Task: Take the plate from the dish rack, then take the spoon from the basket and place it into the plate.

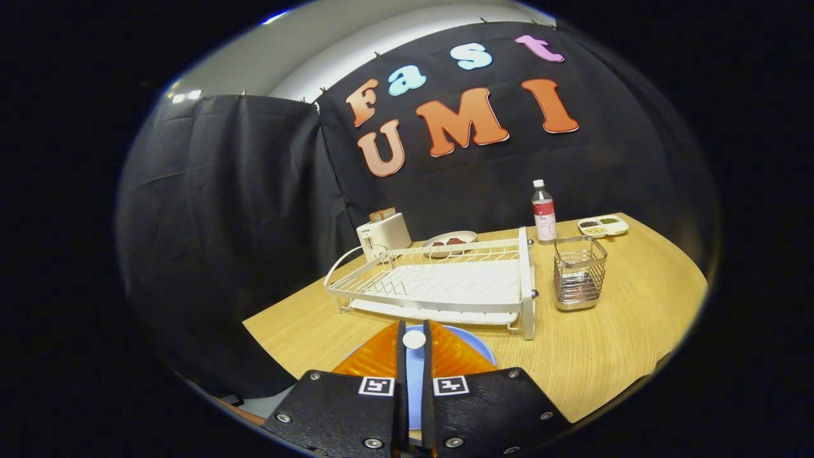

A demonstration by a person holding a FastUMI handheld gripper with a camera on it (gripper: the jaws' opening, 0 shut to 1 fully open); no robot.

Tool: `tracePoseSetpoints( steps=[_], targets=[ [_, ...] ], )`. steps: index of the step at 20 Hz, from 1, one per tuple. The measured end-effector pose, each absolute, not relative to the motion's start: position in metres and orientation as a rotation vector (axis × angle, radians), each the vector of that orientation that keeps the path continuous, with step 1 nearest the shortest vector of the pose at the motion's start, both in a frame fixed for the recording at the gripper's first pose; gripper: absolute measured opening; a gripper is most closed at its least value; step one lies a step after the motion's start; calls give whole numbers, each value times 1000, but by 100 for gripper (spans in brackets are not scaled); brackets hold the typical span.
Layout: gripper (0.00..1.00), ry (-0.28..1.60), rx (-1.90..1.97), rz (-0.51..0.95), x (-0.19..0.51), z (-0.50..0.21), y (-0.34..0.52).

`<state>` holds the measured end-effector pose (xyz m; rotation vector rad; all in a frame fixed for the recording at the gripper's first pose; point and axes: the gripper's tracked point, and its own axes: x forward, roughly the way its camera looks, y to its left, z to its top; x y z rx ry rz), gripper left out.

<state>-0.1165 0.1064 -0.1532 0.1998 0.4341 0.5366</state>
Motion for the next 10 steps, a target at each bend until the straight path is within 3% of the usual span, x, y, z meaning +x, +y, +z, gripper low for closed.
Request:
tracePoseSetpoints(
  steps=[10],
  targets=[
    [14,481,210,532,-131,-179,103]
  ],
)
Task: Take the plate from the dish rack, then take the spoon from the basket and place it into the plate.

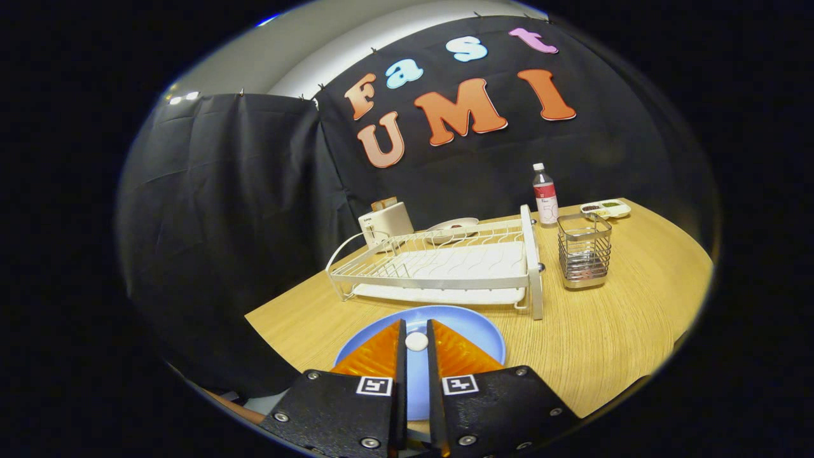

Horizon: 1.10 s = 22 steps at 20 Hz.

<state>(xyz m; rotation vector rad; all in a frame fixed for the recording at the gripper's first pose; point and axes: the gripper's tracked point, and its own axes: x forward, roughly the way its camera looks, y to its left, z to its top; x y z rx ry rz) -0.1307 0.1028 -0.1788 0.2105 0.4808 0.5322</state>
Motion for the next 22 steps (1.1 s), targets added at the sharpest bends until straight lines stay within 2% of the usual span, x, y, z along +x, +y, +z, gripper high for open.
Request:
tracePoseSetpoints(
  steps=[2,6,8,9,13,15,19,22],
  targets=[
    [17,474,219,539,-134,-175,102],
    [31,420,212,516,-129,-157,97],
    [40,376,187,488,-121,-141,92],
    [49,350,176,476,-120,-132,89],
    [71,257,110,412,-107,-101,80],
    [79,195,75,363,-102,-81,73],
    [89,113,24,268,-97,-60,60],
    [91,71,1,238,-102,-49,53]
  ],
)
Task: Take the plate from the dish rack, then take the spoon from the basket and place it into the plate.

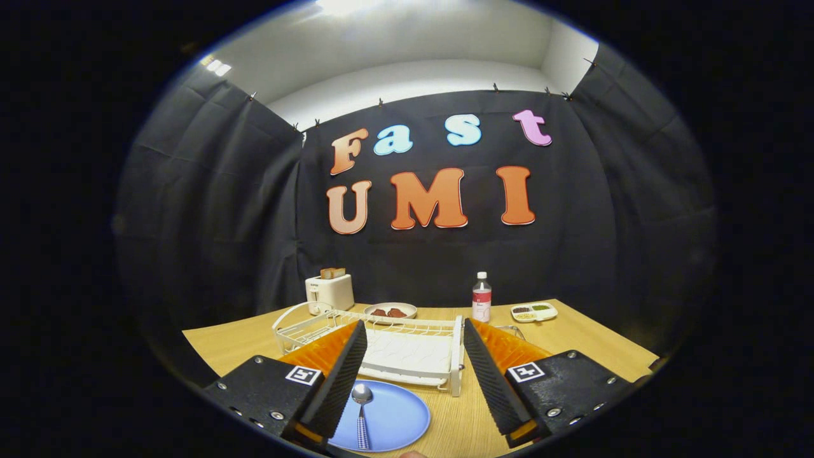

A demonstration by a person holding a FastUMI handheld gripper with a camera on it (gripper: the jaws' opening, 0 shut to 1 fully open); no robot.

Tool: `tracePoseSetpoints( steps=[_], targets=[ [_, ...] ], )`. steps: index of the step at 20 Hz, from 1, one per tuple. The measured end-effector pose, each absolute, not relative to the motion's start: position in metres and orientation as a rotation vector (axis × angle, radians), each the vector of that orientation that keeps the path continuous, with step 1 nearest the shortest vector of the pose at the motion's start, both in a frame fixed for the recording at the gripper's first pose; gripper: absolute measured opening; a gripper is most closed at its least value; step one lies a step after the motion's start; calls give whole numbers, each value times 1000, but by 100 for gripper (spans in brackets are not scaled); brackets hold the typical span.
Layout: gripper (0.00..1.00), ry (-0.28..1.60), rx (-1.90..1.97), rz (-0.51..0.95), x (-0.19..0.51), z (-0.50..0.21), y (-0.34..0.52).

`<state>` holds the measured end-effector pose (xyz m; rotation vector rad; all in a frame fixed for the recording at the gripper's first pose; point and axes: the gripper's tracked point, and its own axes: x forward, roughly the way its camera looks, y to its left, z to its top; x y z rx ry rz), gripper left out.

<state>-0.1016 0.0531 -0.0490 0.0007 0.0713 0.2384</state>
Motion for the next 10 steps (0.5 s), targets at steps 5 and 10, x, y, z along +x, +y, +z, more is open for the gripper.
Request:
tracePoseSetpoints(
  steps=[5,10],
  targets=[
    [91,40,-33,173,-104,-40,36],
    [92,17,-6,176,-107,-32,39]
  ],
)
